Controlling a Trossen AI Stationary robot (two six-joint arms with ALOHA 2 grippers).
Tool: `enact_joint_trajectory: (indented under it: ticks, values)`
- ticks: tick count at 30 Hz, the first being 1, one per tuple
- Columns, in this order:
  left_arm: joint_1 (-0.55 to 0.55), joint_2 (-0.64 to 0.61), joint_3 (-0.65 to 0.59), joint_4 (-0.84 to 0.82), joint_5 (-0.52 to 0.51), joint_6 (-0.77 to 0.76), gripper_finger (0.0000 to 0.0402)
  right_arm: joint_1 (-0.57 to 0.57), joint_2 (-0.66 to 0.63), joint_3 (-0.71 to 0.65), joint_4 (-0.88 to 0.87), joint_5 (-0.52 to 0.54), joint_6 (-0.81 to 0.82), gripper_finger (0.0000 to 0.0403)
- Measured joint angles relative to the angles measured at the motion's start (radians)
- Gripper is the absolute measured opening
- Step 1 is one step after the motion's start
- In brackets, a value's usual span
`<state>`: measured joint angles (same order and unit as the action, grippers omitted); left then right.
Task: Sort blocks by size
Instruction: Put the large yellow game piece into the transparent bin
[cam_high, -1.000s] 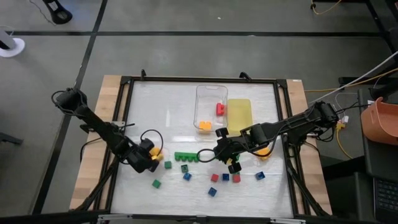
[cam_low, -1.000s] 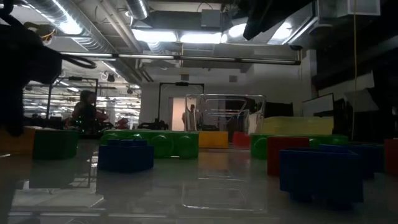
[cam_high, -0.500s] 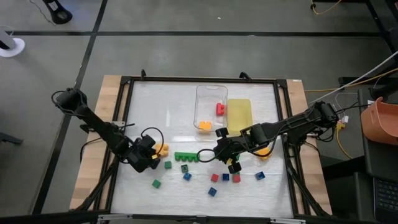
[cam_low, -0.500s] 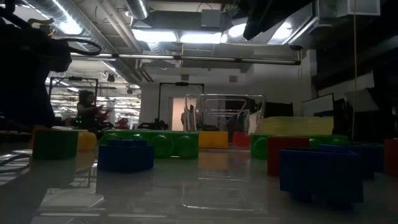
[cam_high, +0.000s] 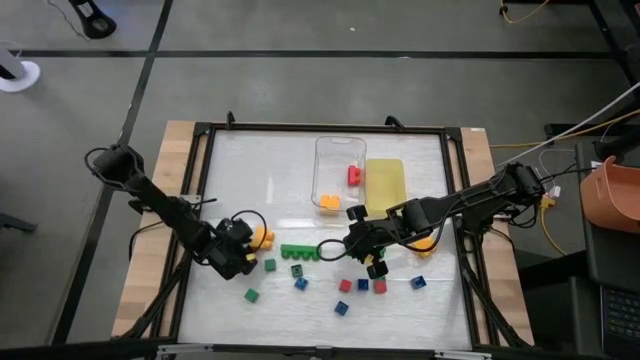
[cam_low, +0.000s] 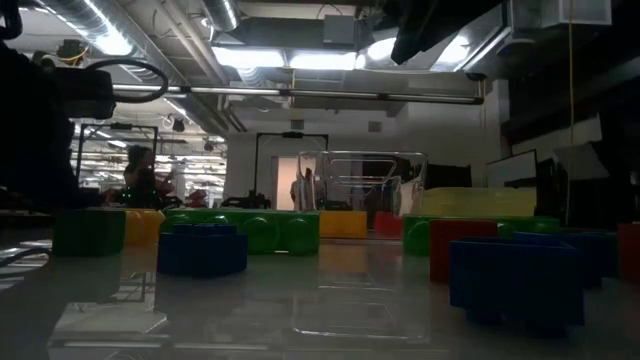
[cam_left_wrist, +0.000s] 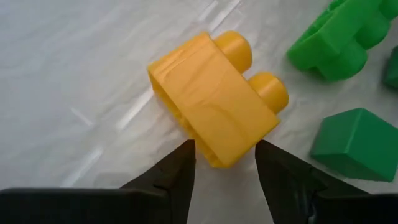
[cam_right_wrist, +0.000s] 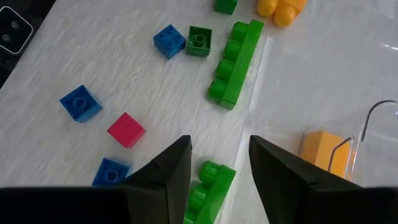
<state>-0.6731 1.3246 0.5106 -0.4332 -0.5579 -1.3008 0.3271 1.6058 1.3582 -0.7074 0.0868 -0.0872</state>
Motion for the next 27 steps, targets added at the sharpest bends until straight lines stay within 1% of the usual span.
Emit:
enact_joint_trajectory:
  ticks: [3,9,14,21,27]
  values:
    - [0.000,0.015,0.000,0.000,-0.007,0.025,0.0143,0.000,0.000,0.000,0.000,0.000,0.000,0.0163]
    - [0.000,0.051,0.000,0.003,-0.033,0.039,0.0105,0.000,0.000,0.000,0.000,0.000,0.000,0.0163]
    - [0.000,0.080,0.000,0.008,-0.034,0.073,0.0076,0.000,0.000,0.000,0.000,0.000,0.000,0.0163]
    - [0.000,0.087,0.000,0.036,-0.036,0.127,0.0010,0.000,0.000,0.000,0.000,0.000,0.000,0.0163]
    - [-0.001,0.087,0.001,0.034,-0.036,0.129,0.0005,0.000,0.000,0.000,0.000,0.000,0.000,0.0163]
